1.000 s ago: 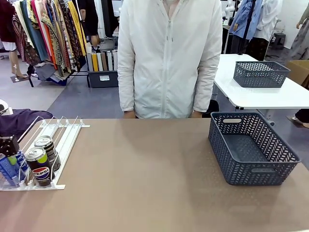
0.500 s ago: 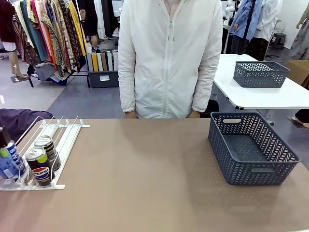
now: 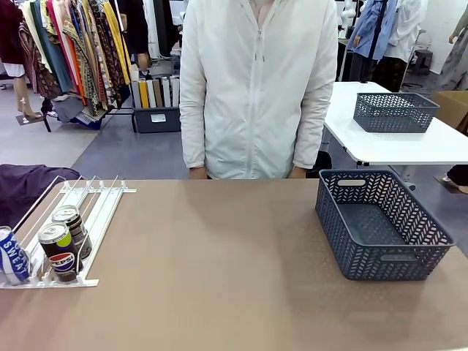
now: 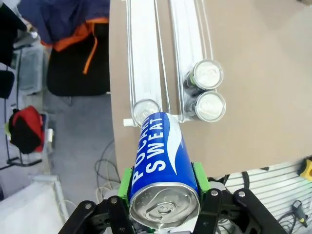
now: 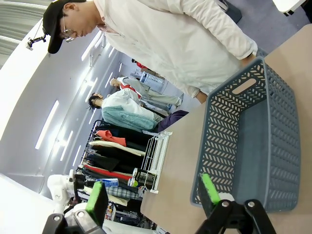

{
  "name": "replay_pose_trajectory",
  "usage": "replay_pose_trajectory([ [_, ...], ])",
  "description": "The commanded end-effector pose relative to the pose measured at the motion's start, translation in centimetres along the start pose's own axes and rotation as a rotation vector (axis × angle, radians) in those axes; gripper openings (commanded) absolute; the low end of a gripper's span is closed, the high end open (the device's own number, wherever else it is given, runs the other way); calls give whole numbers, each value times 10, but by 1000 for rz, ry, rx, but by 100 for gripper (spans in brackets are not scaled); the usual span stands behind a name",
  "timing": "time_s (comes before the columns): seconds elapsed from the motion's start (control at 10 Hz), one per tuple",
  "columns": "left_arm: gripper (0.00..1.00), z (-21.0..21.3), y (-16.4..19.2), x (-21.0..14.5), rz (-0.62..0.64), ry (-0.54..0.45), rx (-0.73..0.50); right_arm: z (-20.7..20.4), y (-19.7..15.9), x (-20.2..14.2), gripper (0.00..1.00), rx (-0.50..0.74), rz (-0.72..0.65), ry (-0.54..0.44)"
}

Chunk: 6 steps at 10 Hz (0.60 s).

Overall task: Retrieve and store the cans from the dispenser.
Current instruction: Pick up one can from the Automatic Can Dispenser and place it in the middle of the table.

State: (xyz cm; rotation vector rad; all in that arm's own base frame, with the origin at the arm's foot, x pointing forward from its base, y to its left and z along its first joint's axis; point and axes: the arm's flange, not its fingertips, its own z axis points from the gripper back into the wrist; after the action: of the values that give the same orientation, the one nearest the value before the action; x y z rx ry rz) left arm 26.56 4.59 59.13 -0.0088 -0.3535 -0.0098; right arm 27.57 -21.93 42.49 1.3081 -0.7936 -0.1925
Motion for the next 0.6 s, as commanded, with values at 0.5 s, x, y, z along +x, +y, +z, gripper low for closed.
replay_pose_trajectory([
  [0.5, 0, -2, 4, -3, 12, -21, -11, 1, 4, 3, 100, 12, -3, -11],
])
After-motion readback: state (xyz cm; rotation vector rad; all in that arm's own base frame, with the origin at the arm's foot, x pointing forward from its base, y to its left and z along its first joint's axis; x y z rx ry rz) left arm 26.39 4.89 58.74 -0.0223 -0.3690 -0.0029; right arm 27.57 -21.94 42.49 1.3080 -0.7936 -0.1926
